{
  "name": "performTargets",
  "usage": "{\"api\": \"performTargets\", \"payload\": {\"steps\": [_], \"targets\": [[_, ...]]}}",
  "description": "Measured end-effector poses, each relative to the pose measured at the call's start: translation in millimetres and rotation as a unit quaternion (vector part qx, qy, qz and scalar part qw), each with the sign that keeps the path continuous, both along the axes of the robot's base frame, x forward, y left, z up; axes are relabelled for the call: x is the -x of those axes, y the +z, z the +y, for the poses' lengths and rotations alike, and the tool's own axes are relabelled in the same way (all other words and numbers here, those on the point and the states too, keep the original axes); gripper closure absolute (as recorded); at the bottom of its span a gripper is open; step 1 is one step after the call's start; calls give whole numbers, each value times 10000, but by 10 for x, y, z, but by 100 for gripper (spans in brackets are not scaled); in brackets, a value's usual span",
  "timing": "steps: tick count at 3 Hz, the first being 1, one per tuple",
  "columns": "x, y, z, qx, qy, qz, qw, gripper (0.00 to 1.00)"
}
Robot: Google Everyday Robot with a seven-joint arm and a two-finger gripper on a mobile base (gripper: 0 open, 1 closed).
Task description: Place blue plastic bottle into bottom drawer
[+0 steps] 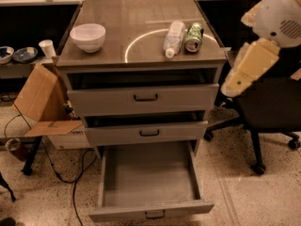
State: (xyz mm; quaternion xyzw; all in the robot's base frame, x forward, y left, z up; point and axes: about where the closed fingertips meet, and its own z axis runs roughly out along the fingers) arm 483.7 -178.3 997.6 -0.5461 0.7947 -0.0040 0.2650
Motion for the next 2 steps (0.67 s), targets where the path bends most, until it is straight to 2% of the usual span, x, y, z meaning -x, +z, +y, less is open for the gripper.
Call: {"api": "performTargets", "payload": {"steps": [1, 2], "targets": [[-426, 13, 220, -522, -431, -87, 9977, 0], [-834, 20, 404, -1016, -1023, -31, 9895, 0]]}}
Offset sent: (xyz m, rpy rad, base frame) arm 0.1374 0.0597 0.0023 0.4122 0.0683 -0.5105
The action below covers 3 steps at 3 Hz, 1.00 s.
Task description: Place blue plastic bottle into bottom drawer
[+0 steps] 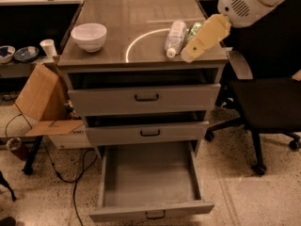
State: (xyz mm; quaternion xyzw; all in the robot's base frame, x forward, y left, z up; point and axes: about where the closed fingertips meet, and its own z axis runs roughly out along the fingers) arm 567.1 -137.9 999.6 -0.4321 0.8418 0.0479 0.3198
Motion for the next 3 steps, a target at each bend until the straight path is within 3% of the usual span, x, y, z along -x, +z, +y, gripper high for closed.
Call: {"api": "performTargets", "payload": {"steps": [1, 2, 3], "targets": [[3, 0, 28, -202, -298, 147, 9992, 0], [3, 0, 28, -203, -299, 147, 9992, 0], [-16, -65, 50, -312, -472, 331, 9978, 0]]}}
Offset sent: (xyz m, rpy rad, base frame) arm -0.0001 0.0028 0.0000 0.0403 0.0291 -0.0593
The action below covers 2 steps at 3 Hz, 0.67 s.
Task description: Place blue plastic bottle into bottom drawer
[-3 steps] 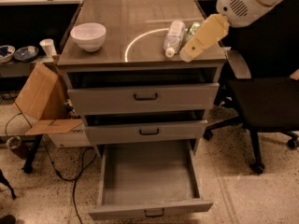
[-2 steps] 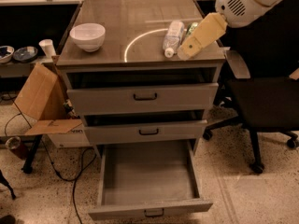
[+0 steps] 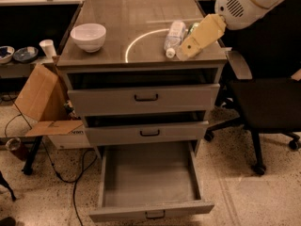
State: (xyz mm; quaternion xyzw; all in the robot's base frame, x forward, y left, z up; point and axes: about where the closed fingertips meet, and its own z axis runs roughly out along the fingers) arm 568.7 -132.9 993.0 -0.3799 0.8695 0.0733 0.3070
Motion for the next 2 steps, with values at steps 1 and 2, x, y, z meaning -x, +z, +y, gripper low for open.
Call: {"api": "performTargets", "payload": {"steps": [1, 2], "targets": [[-201, -121, 206, 12, -112, 413, 9991, 0], [-611, -323, 764, -15, -256, 922, 9954, 0]]}}
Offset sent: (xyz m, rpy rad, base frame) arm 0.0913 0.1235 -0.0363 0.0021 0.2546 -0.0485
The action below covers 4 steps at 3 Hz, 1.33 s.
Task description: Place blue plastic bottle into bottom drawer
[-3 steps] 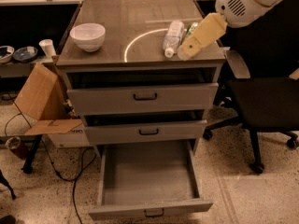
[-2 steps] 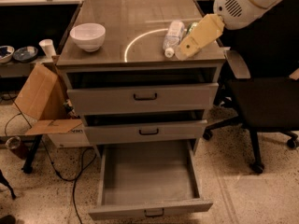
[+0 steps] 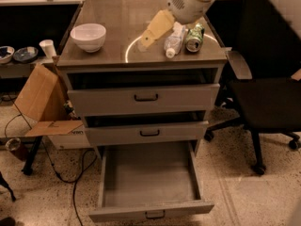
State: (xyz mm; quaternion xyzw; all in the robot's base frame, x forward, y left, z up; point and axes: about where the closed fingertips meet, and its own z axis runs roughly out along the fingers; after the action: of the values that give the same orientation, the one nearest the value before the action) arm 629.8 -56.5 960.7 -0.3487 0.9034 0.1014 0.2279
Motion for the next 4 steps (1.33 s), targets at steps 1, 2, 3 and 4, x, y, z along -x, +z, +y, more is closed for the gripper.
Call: {"api": "performTargets", "payload": {"steps": [1, 2, 3, 4], "targets": [[-310, -159, 270, -318, -647, 204, 9972, 0], [-468, -179, 358, -594, -1400, -36, 9884, 0], [-548, -348, 424, -793, -1724, -4, 9818, 0], [-549, -346, 426, -795, -1725, -5, 9818, 0]]}}
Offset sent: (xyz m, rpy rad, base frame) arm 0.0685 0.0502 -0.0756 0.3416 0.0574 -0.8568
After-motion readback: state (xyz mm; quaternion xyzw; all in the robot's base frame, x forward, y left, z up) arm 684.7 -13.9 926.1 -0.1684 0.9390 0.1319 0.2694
